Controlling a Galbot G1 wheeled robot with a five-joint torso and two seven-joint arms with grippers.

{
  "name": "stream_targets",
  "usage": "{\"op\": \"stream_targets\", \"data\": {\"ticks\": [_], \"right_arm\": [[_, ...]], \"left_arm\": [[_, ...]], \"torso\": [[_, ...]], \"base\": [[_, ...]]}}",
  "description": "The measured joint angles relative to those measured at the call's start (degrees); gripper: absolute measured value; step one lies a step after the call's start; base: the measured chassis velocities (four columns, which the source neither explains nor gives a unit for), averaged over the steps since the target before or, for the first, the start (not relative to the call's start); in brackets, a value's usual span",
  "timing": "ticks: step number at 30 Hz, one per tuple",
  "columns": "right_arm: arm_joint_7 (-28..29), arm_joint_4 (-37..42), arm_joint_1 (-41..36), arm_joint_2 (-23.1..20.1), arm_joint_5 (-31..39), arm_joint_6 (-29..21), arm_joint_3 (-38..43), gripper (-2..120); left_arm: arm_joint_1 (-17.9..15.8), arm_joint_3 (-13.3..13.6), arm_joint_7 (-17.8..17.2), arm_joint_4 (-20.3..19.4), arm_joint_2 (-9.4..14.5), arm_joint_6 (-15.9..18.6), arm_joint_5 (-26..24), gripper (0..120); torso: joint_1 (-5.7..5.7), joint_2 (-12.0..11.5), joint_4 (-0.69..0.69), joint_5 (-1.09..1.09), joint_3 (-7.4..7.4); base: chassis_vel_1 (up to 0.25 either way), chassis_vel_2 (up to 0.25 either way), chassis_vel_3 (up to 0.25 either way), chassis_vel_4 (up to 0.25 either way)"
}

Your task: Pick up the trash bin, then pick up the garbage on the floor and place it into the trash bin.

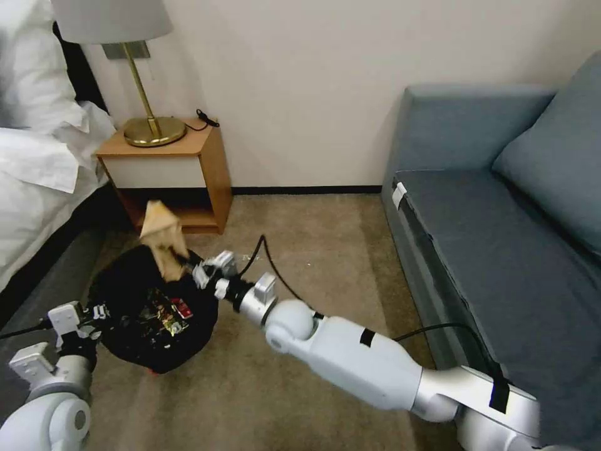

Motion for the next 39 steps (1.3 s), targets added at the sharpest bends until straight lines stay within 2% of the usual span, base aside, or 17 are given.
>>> {"op": "stream_targets", "data": {"ticks": [9, 15, 16, 20, 21, 26, 28, 29, 32, 33, 34, 36, 37, 39], "right_arm": [[1.1, -0.7, -0.3, 1.1, -1.7, -0.9, -1.1, 1], [0.3, 3.0, -0.7, -0.8, -1.4, -3.4, -1.9, 24], [0.3, 3.0, -0.7, -0.8, -1.4, -3.4, -1.9, 24], [-0.1, 7.3, -1.1, -3.1, -1.3, -6.6, -1.8, 44], [-0.1, 7.3, -1.1, -3.1, -1.3, -6.6, -1.8, 44], [-0.1, 11.1, -2.4, -5.4, -1.7, -7.3, 2.4, 62], [-0.4, 13.8, -4.4, -6.8, -1.9, -7.3, 8.9, 73], [-0.4, 13.8, -4.4, -6.8, -1.9, -7.3, 8.9, 73], [-0.6, 16.9, -8.7, -8.1, -4.8, -7.2, 19.9, 85], [-0.5, 18.8, -12.1, -8.9, -8.0, -7.2, 25.6, 91], [-0.5, 18.8, -12.1, -8.9, -8.0, -7.2, 25.6, 91], [1.0, 21.8, -17.7, -10.1, -13.5, -7.2, 32.4, 98], [1.0, 21.8, -17.7, -10.1, -13.5, -7.2, 32.4, 98], [4.0, 26.8, -24.6, -10.7, -21.1, -7.2, 39.7, 99]], "left_arm": [[0.2, -0.1, 0.0, -1.4, -0.8, 0.2, 0.0, 5], [0.2, -0.1, -0.1, -1.4, -1.1, 0.2, 0.1, 5], [0.2, -0.1, -0.1, -1.4, -1.1, 0.2, 0.1, 5], [0.2, -0.2, -0.1, -1.3, -1.1, 0.2, 0.1, 5], [0.2, -0.2, -0.1, -1.3, -1.1, 0.2, 0.1, 5], [0.1, -0.2, -0.2, -0.7, -0.7, 0.2, -0.4, 5], [-1.0, -0.2, -2.6, -0.1, -0.3, 0.8, -4.3, 5], [-1.0, -0.2, -2.6, -0.1, -0.3, 0.8, -4.3, 5], [-3.1, -0.3, -7.1, 0.7, -0.2, 3.0, -12.3, 5], [-3.7, -0.3, -8.6, 1.3, -0.2, 4.0, -15.3, 5], [-3.7, -0.3, -8.6, 1.3, -0.2, 4.0, -15.3, 5], [-4.2, -0.3, -11.3, 2.5, 0.1, 5.5, -19.6, 5], [-4.2, -0.3, -11.3, 2.5, 0.1, 5.5, -19.6, 5], [-5.1, -0.3, -14.4, 5.0, 0.6, 7.6, -23.8, 5]], "torso": [[0.00, 0.0, 0.00, 0.01, 0.00], [0.00, 0.0, 0.00, 0.01, 0.00], [0.00, 0.0, 0.00, 0.01, 0.00], [0.00, 0.0, 0.00, 0.01, 0.00], [0.00, 0.0, 0.00, 0.01, 0.00], [0.00, 0.0, 0.01, 0.02, 0.00], [0.00, 0.0, 0.02, 0.02, 0.00], [0.00, 0.0, 0.02, 0.02, 0.00], [0.00, 0.0, 0.00, 0.02, -0.01], [0.00, 0.0, -0.02, 0.02, 0.00], [0.00, 0.0, -0.02, 0.02, 0.00], [0.00, 0.0, -0.03, 0.03, 0.00], [0.00, 0.0, -0.03, 0.03, 0.00], [0.00, 0.0, -0.02, 0.03, 0.00]], "base": [[0.000, 0.000, 0.000, 0.000], [0.000, 0.000, 0.000, 0.000], [0.000, 0.000, 0.000, 0.000], [0.000, 0.000, 0.000, 0.000], [0.000, 0.000, 0.000, 0.000], [0.000, 0.000, 0.000, 0.000], [0.000, 0.000, 0.000, 0.000], [0.000, 0.000, 0.000, 0.000], [0.000, 0.000, 0.000, 0.000], [0.000, 0.000, 0.000, 0.000], [0.000, 0.000, 0.000, 0.000], [0.000, 0.000, 0.000, 0.000], [0.000, 0.000, 0.000, 0.000], [0.000, 0.000, 0.000, 0.000]]}}
